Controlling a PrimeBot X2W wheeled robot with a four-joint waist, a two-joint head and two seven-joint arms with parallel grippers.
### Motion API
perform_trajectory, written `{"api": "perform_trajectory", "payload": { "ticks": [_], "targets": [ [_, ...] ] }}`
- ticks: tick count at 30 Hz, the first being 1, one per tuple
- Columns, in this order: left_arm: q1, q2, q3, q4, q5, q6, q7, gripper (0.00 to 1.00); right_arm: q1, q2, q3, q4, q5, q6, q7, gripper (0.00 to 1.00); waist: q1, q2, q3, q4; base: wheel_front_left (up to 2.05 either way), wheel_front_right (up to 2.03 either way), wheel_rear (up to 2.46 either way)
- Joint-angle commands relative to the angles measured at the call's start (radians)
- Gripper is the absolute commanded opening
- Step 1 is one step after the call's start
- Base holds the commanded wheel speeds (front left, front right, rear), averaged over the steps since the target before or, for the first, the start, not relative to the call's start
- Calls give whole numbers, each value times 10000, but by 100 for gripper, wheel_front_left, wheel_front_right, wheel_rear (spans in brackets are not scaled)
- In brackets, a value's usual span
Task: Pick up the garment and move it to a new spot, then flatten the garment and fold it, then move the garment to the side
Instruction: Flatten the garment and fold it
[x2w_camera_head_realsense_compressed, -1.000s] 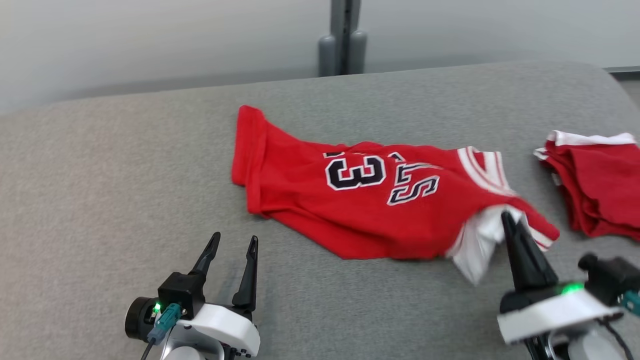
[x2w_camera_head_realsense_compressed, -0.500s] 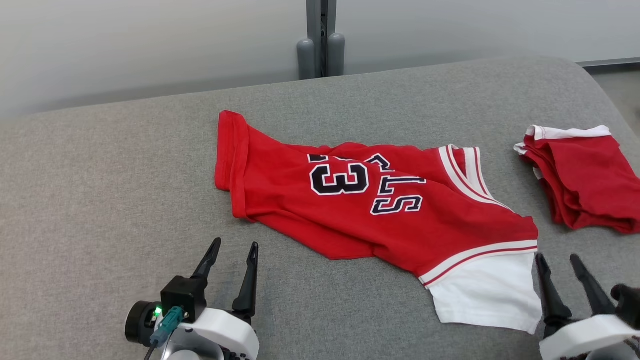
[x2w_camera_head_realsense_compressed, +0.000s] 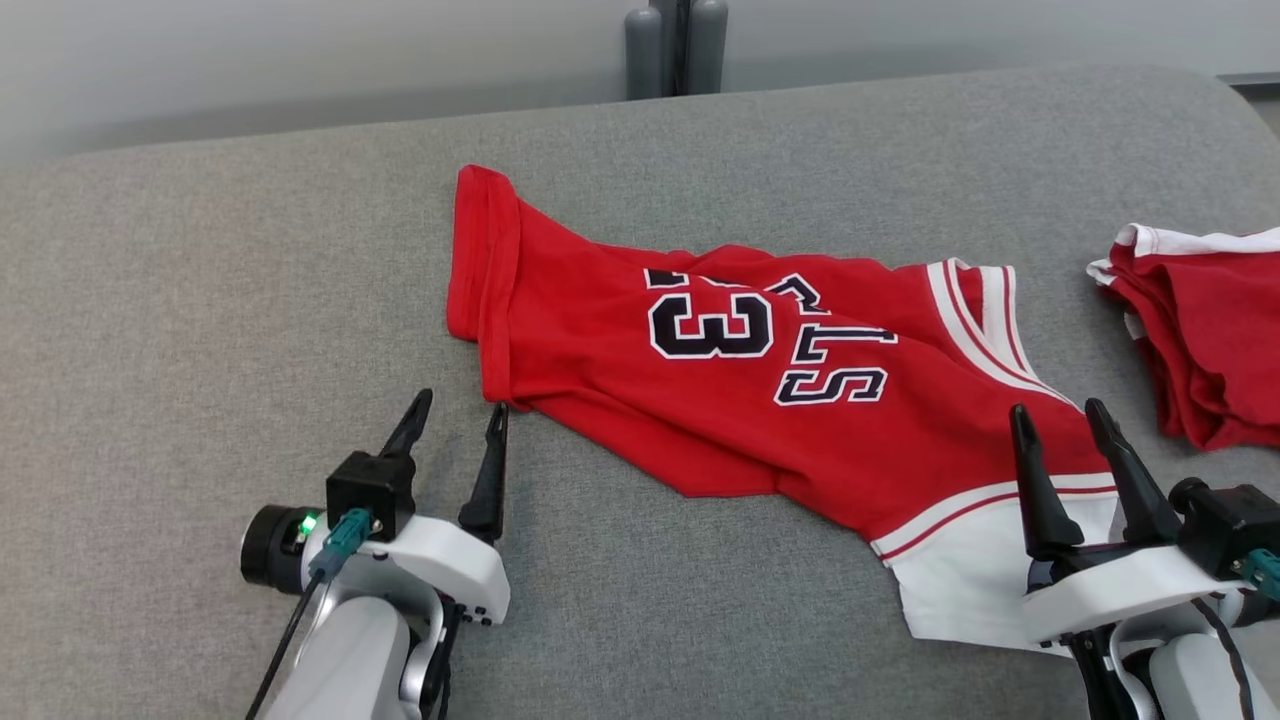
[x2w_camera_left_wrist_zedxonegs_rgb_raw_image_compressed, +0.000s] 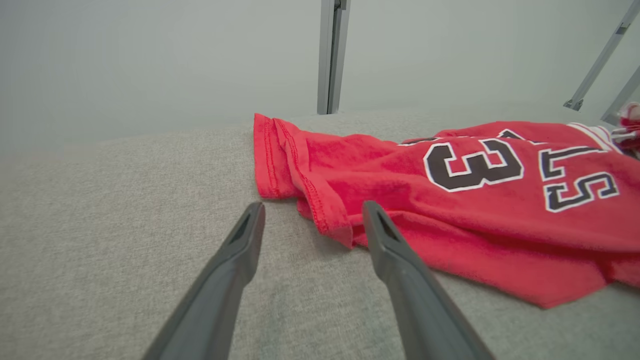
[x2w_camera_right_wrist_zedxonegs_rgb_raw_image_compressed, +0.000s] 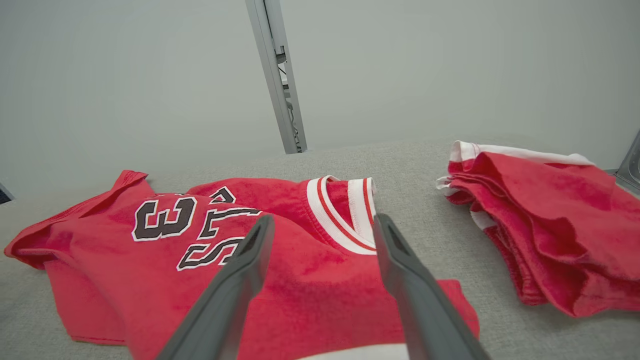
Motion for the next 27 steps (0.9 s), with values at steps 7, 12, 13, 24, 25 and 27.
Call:
{"api": "perform_trajectory", "payload": {
  "ticks": [7, 12, 13, 24, 25, 27],
  "targets": [
    [-1161, 45, -239, 831, 13, 42, 3, 100, -332, -4, 151, 53, 66, 1, -47, 100, 0, -1, 645, 29, 0, 0, 0],
    [-1256, 45, -592, 846, -298, 297, 3, 100, -433, 34, 126, 117, 67, 1, -47, 100, 0, -1, 865, -90, 0, 0, 0],
    [-1225, 49, -630, 891, -369, 394, 3, 100, -453, 45, 122, 135, 74, 1, -45, 100, 0, -1, 893, -118, 0, 0, 0],
    [-1196, 45, -166, 731, -518, 1099, 3, 78, -612, 94, 63, 193, 101, 1, -45, 100, 0, -1, 1082, -320, 0, 0, 0],
    [-1146, 43, -133, 752, -500, 1059, 3, 29, -605, 99, 52, 200, 100, 1, -47, 100, 0, -1, 1081, -317, 0, 0, 0],
    [-1096, 49, -97, 811, -485, 943, 3, 0, -588, 118, 51, 208, 99, 1, -45, 100, 0, -1, 1070, -305, 0, 0, 0]
  ]
}}
